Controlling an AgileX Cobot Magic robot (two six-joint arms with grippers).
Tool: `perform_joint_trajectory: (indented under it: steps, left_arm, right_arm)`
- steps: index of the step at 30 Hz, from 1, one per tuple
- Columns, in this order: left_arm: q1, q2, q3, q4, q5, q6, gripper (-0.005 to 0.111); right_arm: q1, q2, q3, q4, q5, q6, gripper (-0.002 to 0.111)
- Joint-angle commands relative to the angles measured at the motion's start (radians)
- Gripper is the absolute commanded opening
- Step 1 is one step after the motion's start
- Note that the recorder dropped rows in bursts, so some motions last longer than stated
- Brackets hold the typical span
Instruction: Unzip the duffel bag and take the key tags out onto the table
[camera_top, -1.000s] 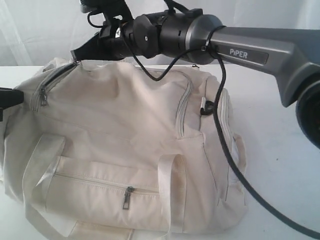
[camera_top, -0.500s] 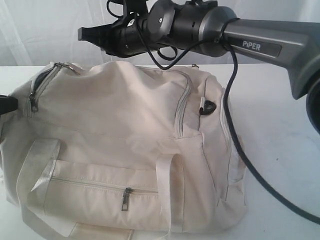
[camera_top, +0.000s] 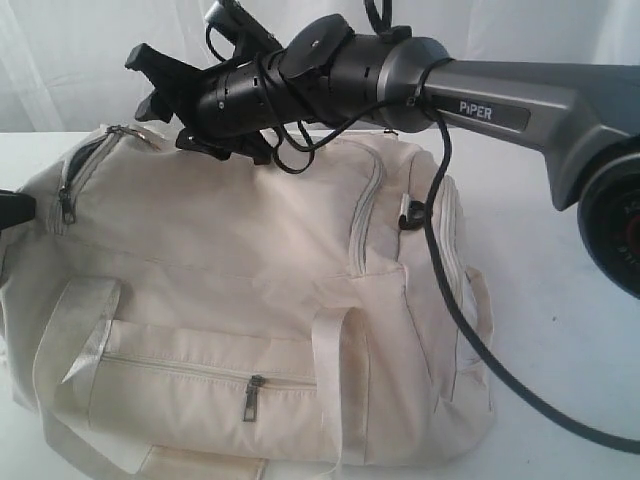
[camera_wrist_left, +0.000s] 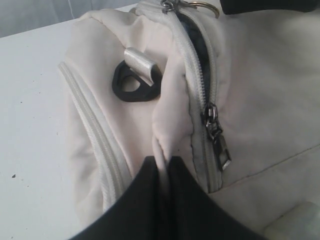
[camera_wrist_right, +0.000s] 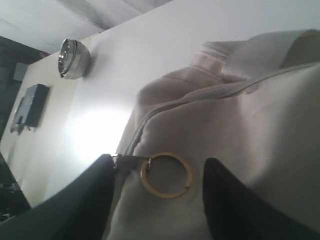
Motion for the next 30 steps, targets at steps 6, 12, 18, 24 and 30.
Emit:
perform_joint_trajectory:
  steps: [6,12,18,24,30]
  left_arm:
    - [0.003,-0.006,0.002,0.011,0.011,-0.007,0.0]
    - [0.003,-0.006,0.002,0.011,0.012,-0.007,0.0]
    - [0.003,-0.006,0.002,0.011,0.012,-0.007,0.0]
    - [0.003,-0.006,0.002,0.011,0.026,-0.007,0.0]
    - [0.003,-0.006,0.002,0.011,0.026,-0.007,0.0]
  right_arm:
    - [0.007,0.006,-0.002,0.145,0.068,-0.011,0.052]
    - [0.009,0.022,-0.002,0.221,0.083,-0.011,0.052]
    - [0.01,0.046,-0.002,0.237,0.132,0.024,0.052]
    - [0.008,0.046,-0.002,0.236,0.177,0.035,0.052]
    - [-0.011,0.048,0.0,0.234,0.159,0.035,0.052]
